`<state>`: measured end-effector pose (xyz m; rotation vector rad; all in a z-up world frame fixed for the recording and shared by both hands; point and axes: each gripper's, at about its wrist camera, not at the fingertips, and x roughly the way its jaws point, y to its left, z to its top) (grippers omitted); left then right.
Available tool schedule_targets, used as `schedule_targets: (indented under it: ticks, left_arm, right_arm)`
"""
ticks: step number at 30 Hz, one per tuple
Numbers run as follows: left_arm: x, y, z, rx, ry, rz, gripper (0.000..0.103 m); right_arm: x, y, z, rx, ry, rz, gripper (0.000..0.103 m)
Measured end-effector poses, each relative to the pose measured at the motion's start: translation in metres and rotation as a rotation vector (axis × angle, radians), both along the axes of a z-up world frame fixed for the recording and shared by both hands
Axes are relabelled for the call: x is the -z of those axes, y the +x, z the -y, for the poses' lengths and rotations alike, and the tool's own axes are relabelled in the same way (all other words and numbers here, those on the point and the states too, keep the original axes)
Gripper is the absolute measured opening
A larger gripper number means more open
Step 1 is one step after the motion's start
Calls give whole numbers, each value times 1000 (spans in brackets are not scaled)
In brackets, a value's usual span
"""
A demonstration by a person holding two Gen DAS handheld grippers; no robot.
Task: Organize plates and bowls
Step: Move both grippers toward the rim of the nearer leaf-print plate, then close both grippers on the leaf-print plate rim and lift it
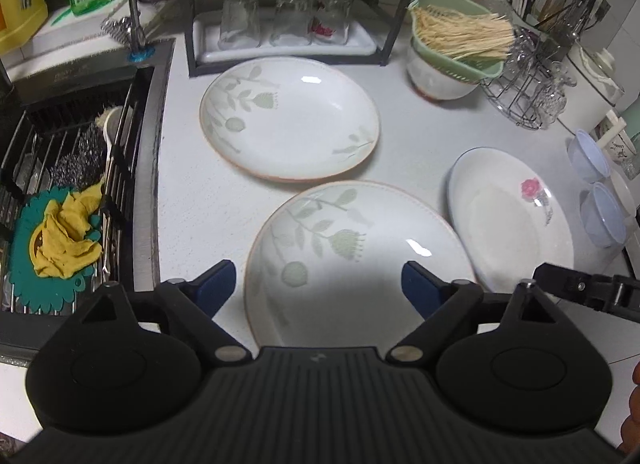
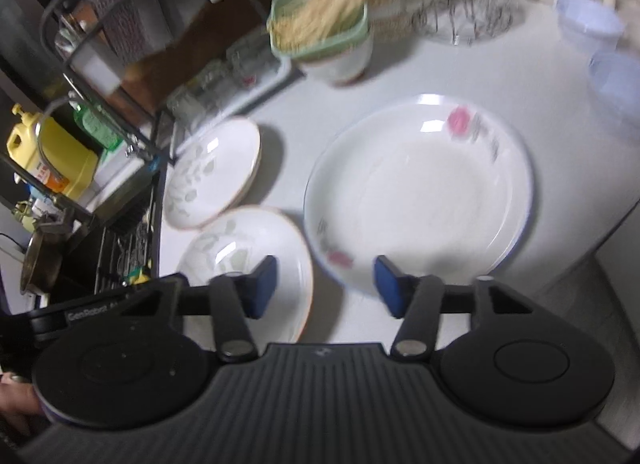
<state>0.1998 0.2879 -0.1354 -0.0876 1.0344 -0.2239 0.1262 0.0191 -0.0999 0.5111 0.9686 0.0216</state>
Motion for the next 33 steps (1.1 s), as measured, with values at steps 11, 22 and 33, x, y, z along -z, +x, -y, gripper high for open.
schedule_targets:
  ticks: [11,22,33]
  left_arm:
    - [37,17,-31,-21,-97,-32,52]
    - [51,34,-25,31,-108,-48,50]
    - [57,51,-39,30,-229,-121,52]
  right_arm:
    - [35,19,-33,-73,-8,-130,19]
    - [55,34,-33,-39,15,-109,14]
    - [56,34,-30,-4,89,-124,15]
